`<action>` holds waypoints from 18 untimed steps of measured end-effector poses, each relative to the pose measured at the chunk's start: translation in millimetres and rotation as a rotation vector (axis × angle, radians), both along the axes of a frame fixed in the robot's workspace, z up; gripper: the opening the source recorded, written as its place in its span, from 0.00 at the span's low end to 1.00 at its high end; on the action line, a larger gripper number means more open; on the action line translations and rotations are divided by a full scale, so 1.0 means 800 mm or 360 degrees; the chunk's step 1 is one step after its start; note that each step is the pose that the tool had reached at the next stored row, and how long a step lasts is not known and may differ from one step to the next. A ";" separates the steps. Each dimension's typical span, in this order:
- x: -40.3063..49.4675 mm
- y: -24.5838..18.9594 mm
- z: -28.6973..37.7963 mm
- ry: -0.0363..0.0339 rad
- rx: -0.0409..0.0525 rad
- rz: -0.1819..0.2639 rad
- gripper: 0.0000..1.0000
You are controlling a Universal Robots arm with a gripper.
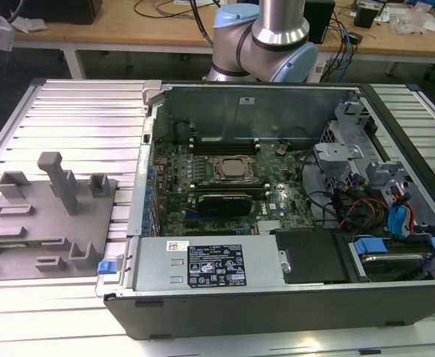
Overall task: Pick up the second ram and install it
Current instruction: 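Pick up the second ram and move it above second insertion slot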
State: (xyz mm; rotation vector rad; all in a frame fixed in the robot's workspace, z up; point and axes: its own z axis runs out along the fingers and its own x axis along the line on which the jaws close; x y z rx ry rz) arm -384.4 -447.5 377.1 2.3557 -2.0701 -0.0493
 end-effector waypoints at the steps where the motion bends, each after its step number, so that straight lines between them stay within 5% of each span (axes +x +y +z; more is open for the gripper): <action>1: 0.000 0.0000 0.0000 0.0000 0.0000 0.0012 0.11; 13: 0.000 0.0000 0.0000 0.0000 0.0000 0.0225 0.11; 18: 0.000 0.0000 0.0000 0.0000 0.0000 0.0209 0.11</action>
